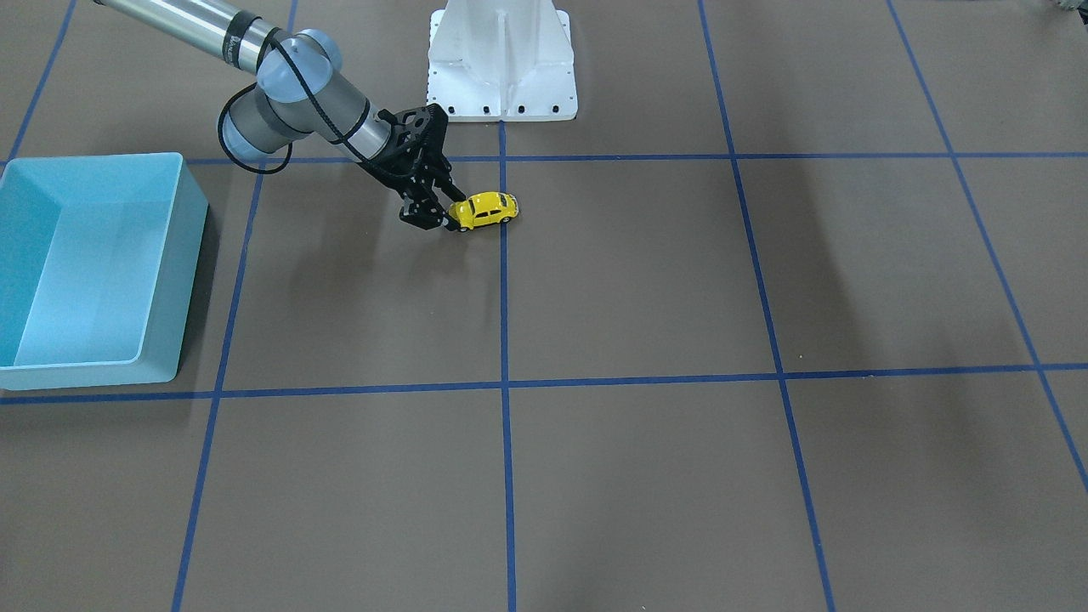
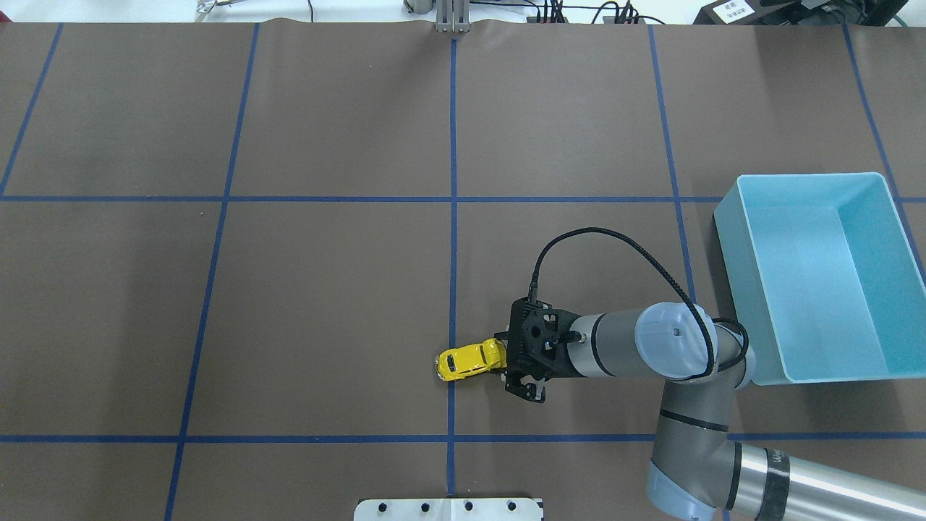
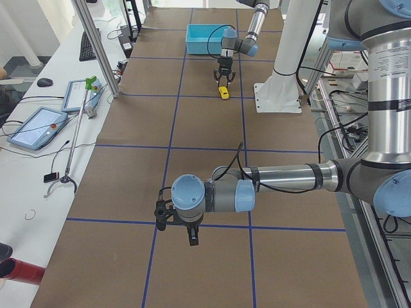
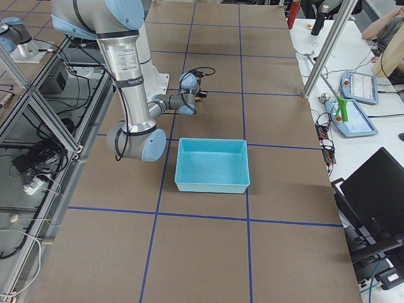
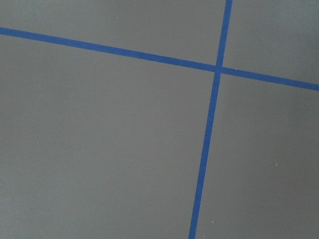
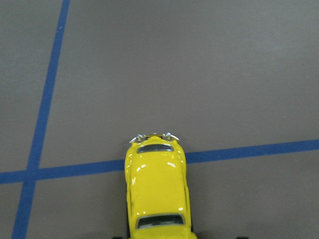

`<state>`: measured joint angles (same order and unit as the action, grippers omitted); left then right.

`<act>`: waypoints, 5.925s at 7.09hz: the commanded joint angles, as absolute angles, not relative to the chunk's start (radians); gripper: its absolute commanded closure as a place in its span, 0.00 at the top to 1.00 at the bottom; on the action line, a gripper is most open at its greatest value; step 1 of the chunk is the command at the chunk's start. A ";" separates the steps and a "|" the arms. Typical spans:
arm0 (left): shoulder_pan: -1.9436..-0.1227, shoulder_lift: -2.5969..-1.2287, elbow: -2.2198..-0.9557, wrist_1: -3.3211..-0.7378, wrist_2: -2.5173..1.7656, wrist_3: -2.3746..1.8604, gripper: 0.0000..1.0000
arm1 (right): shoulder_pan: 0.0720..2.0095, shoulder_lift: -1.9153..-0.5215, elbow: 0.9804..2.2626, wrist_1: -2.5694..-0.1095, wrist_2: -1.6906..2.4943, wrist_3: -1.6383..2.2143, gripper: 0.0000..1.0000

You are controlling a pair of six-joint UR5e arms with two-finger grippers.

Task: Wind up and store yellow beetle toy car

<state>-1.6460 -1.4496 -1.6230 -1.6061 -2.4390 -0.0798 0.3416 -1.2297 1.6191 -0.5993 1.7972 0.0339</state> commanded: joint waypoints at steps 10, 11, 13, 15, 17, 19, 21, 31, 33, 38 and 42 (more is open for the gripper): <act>-1.649 -1.451 -1.612 -1.608 -2.436 -0.078 1.00 | 0.321 -1.129 1.539 -0.597 1.813 0.038 0.86; -1.649 -1.451 -1.611 -1.608 -2.436 -0.078 1.00 | 0.322 -1.127 1.536 -0.595 1.812 0.040 0.73; -1.649 -1.451 -1.611 -1.606 -2.436 -0.078 1.00 | 0.354 -1.137 1.549 -0.601 1.815 0.061 0.10; -1.649 -1.451 -1.611 -1.606 -2.436 -0.078 1.00 | 0.499 -1.143 1.555 -0.615 1.987 0.127 0.00; -1.649 -1.451 -1.608 -1.606 -2.434 -0.077 1.00 | 0.676 -1.149 1.670 -0.787 2.159 0.129 0.00; -1.649 -1.453 -1.606 -1.608 -2.434 -0.077 1.00 | 0.846 -1.201 1.839 -1.077 2.286 0.114 0.00; -1.651 -1.453 -1.605 -1.606 -2.436 -0.077 1.00 | 0.986 -1.372 1.909 -1.077 2.358 0.039 0.00; -1.772 -1.476 -1.539 -1.608 -2.434 -0.080 1.00 | 1.243 -1.629 1.571 -0.640 2.450 -0.310 0.00; -1.799 -1.460 -1.542 -1.608 -2.436 -0.080 1.00 | 1.232 -1.629 1.562 -0.638 2.450 -0.185 0.97; -1.799 -1.463 -1.522 -1.608 -2.434 -0.080 1.00 | 1.402 -1.681 1.585 -0.722 2.525 -0.150 1.00; -1.799 -1.468 -1.525 -1.609 -2.436 -0.080 1.00 | 1.562 -1.586 1.580 -1.401 2.400 0.191 1.00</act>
